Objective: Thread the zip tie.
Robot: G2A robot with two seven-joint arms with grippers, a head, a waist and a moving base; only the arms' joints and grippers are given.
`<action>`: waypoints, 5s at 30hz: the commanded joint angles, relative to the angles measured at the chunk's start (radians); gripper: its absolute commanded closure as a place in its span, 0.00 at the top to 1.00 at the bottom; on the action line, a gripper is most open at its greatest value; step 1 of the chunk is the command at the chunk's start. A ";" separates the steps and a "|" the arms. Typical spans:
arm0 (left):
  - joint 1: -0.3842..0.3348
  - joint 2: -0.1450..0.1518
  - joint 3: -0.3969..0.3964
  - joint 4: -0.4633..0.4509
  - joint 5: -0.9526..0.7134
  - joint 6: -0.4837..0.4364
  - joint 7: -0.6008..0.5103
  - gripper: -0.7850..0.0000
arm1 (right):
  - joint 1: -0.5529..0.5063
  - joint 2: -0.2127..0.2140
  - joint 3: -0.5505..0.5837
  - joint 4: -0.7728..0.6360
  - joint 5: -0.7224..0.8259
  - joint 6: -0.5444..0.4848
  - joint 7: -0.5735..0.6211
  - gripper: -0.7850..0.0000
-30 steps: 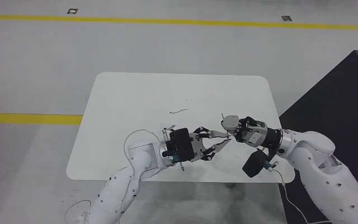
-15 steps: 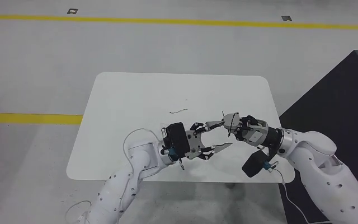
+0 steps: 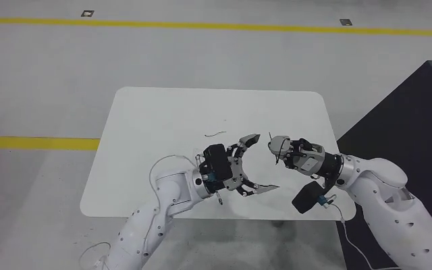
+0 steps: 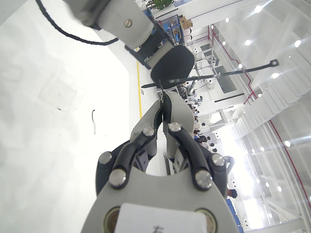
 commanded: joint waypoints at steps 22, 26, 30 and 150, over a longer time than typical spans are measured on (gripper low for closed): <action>0.054 0.018 -0.085 -0.076 -0.271 0.030 -0.400 1.00 | -0.023 -0.003 0.009 -0.020 -0.043 0.068 0.095 0.00; 0.059 0.020 -0.095 -0.083 -0.405 0.047 -0.480 0.96 | -0.037 -0.003 0.013 -0.032 -0.081 0.088 0.109 0.00; 0.052 0.020 -0.095 -0.091 -0.453 0.078 -0.535 0.63 | -0.046 -0.002 0.001 -0.047 -0.117 0.094 0.092 0.00; 0.038 0.024 0.010 -0.057 -0.878 0.100 -0.666 0.10 | -0.091 -0.002 0.042 -0.058 -0.100 0.088 0.085 0.00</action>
